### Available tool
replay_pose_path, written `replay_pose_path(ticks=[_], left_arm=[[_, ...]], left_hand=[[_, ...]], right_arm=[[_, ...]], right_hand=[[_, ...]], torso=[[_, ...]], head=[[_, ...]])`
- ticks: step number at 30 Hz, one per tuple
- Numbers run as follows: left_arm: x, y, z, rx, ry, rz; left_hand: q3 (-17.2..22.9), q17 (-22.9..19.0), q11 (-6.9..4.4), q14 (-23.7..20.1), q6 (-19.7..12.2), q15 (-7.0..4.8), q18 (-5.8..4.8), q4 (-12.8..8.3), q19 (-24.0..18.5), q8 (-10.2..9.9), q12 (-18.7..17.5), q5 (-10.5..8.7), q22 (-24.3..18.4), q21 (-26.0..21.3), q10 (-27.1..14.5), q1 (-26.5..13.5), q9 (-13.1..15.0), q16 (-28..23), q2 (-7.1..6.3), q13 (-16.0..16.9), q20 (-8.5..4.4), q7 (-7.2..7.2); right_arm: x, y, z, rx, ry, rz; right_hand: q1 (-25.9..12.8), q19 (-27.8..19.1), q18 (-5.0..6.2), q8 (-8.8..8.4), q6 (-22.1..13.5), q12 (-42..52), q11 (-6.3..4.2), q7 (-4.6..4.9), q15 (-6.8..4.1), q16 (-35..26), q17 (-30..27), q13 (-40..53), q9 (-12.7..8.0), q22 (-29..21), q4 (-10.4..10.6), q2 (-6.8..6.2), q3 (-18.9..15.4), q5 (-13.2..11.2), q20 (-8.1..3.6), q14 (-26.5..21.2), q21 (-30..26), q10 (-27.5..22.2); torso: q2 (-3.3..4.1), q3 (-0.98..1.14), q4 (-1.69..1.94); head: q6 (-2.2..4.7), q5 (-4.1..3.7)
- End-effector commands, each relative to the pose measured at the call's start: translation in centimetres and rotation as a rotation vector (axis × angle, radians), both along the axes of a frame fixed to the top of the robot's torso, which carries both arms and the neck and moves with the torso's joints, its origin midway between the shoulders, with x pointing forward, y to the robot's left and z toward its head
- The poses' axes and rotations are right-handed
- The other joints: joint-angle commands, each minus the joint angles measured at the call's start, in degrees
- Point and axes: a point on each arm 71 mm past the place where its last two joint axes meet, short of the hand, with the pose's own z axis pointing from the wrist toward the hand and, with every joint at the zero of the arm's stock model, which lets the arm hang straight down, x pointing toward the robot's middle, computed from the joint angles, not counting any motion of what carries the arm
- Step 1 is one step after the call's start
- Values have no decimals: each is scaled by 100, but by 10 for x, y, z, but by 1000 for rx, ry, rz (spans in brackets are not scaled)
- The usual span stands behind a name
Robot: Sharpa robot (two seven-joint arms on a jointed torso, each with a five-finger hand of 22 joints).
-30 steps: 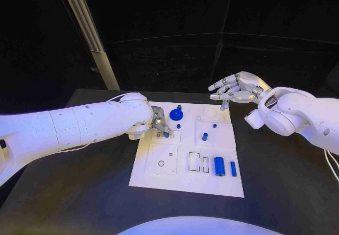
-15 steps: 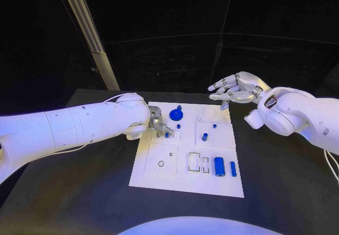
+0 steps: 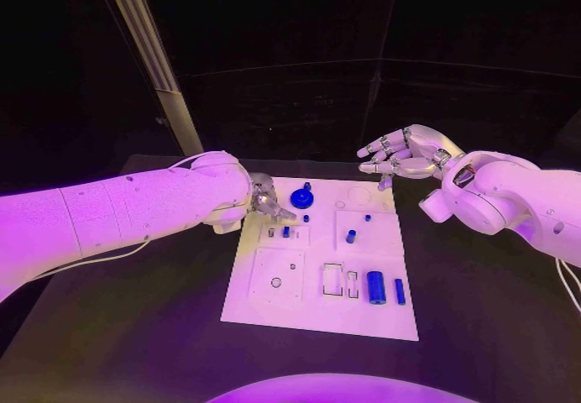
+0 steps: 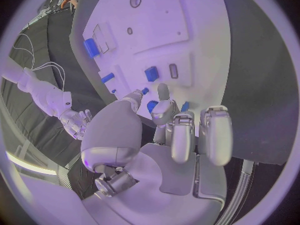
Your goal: Assemble the parts on the task board
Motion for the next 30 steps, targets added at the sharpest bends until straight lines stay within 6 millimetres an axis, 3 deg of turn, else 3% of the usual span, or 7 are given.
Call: replay_pose_path(ticks=[1,6,12,30], left_arm=[[4,1,12,-41,17,-10],[21,11,31,-14,45,-7],[40,19,38,22,73,14],[66,29,20,123,71,48]], left_hand=[[-120,1509,40,596,-163,8,-50,1,100,-86,-142,-2,357,-55,-127,142,-32,18,7,-184,-15,53],[-328,1509,151,596,-435,91,-16,-26,23,-293,-340,7,198,-172,-352,424,-162,18,70,-464,59,178],[-406,1509,202,596,-502,139,-4,-43,-1,-400,-368,16,153,-211,-418,613,-265,18,154,-530,107,235],[-439,1509,211,596,-489,150,-10,-27,11,-419,-338,4,184,-194,-414,646,-298,18,192,-503,121,244]], right_arm=[[1,0,1,0,-4,5],[2,0,1,-1,-4,4],[2,2,1,0,-3,6],[3,7,0,1,-2,15]], right_hand=[[-63,-1,14,28,-26,-21,-6,1,-2,20,9,-10,-4,-7,22,15,-28,26,40,-22,-40,-42],[-63,-1,14,28,-26,-21,-6,1,-2,20,9,-10,-4,-7,22,15,-28,26,40,-22,-40,-42],[-68,-1,15,31,-29,-22,-5,2,-1,22,10,-16,-4,-8,27,17,-32,28,42,-23,-42,-46],[-67,-1,15,33,-29,-22,-5,2,-1,22,10,-19,-4,-8,27,18,-32,30,42,-24,-42,-48]], torso=[[3,4,1],[12,3,-7],[20,1,-15],[11,-5,-11]], head=[[17,-5],[41,17],[45,40],[8,85]])
